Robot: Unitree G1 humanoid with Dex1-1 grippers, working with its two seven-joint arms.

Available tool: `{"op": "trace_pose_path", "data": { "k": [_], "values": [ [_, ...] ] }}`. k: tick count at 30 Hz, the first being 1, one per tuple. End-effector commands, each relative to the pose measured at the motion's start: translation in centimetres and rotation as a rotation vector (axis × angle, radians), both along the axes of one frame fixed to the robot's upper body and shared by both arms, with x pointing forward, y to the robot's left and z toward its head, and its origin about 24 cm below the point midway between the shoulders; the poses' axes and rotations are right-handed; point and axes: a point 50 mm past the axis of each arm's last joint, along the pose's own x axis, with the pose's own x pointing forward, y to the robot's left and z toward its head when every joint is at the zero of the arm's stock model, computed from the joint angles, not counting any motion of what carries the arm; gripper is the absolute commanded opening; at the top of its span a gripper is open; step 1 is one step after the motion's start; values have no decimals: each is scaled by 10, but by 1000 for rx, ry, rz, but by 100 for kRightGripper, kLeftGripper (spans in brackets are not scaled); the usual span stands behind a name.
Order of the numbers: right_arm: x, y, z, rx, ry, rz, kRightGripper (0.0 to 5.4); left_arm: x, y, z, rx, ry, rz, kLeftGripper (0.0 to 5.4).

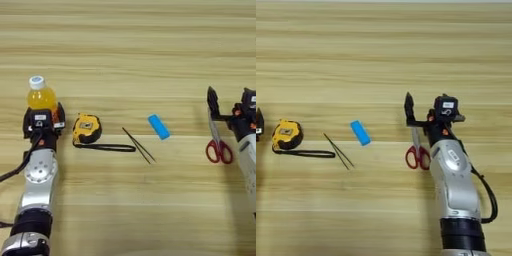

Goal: Move the objects on the table

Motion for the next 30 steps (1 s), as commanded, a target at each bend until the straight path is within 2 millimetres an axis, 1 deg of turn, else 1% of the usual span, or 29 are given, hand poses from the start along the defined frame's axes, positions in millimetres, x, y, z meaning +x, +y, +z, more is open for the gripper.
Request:
{"op": "trace_pose_path", "data": {
  "k": [1,6,10,19,20,30],
  "values": [
    [0,4,4,7,-13,10,540,4,-2,-2,-13,-21,16,341],
    [0,5,4,10,-11,13,540,1,-4,-14,-11,13,14,341],
    [0,5,4,14,-8,15,540,0,-6,-18,-13,24,19,341],
    [1,4,2,13,-3,17,540,1,-7,-19,-12,22,28,340],
    [1,4,2,12,-2,18,540,1,-7,-19,-12,22,30,369],
    [1,4,2,9,-1,21,540,2,-6,-17,-3,19,40,461]
  ]
}}
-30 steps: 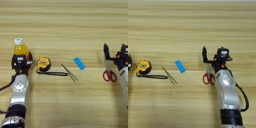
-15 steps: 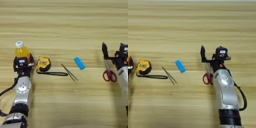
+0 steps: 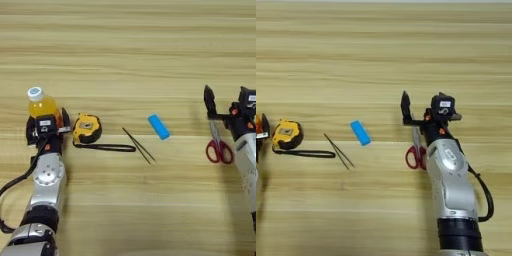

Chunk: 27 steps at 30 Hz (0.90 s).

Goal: Move the objects on the table

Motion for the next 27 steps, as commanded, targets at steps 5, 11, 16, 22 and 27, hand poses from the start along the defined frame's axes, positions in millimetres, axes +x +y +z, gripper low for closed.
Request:
{"op": "trace_pose_path", "data": {
  "k": [5,11,16,22,27],
  "values": [
    [1,0,-1,-1,10,10,540,1,-1,0,13,10,-5,524],
    [1,-1,-3,-8,21,6,540,2,0,7,28,-22,-4,537],
    [2,-3,-5,-13,29,1,540,2,-1,13,30,-48,-7,537],
    [2,-4,-6,-17,33,-1,540,3,-2,21,36,-86,-18,537],
    [2,-4,-6,-17,33,2,540,5,-2,37,42,-143,-27,537]
  ]
}}
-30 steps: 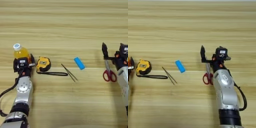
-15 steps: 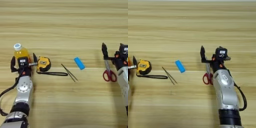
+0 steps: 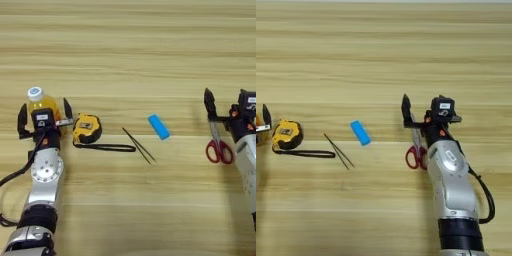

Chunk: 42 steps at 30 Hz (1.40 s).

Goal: Move the objects on the table

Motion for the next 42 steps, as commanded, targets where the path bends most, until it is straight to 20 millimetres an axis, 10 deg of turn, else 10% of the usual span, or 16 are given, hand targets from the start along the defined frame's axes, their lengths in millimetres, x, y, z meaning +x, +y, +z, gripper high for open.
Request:
{"op": "trace_pose_path", "data": {
  "k": [1,23,34,42],
  "values": [
    [2,-1,0,-5,7,3,540,1,-1,11,18,-33,-14,537],
    [4,-5,-2,-13,10,6,540,-24,-32,119,94,-380,-188,537],
    [4,-2,-2,-10,10,14,540,-26,-86,95,103,-246,-449,537],
    [3,-1,-2,-9,12,17,540,-20,-87,66,83,-138,-430,537]
  ]
}}
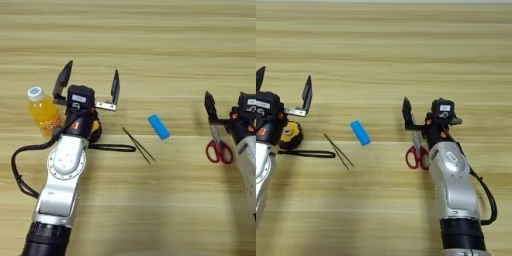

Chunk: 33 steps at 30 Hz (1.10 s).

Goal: Move the objects on the table

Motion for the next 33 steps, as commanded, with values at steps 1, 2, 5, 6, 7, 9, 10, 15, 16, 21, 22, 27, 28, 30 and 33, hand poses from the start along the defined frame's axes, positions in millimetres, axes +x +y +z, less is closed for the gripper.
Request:
{"op": "trace_pose_path", "data": {
  "k": [1,2,5,6,7,9,10,15,16,21,22,27,28,30,33],
  "values": [
    [2,2,4,3,-17,10,540,2,-1,-12,1,44,12,537],
    [2,2,4,3,-17,10,540,3,-1,-16,-7,63,22,537],
    [2,2,4,3,-17,10,540,4,-1,-28,-5,107,42,537],
    [2,2,4,3,-17,11,540,4,-2,-31,-2,118,45,537],
    [2,2,4,4,-17,11,540,4,-2,-34,1,126,46,537],
    [2,2,4,4,-17,11,540,4,-2,-39,7,143,52,537],
    [2,3,4,4,-17,11,540,5,-2,-41,10,151,53,537],
    [2,3,5,4,-17,14,540,7,0,-58,-51,240,82,537],
    [2,3,4,4,-17,14,540,7,1,-61,-61,259,88,537],
    [2,3,4,5,-17,15,540,6,0,-70,-70,298,105,537],
    [2,3,4,5,-16,16,540,6,0,-71,-70,301,106,537],
    [2,3,4,5,-16,17,540,7,3,-77,-106,335,128,537],
    [2,4,4,5,-16,18,540,7,4,-78,-106,339,133,537],
    [2,4,4,5,-17,19,540,7,5,-80,-104,344,140,537],
    [1,4,4,5,-17,20,540,8,7,-81,-98,342,148,537]
  ]
}}
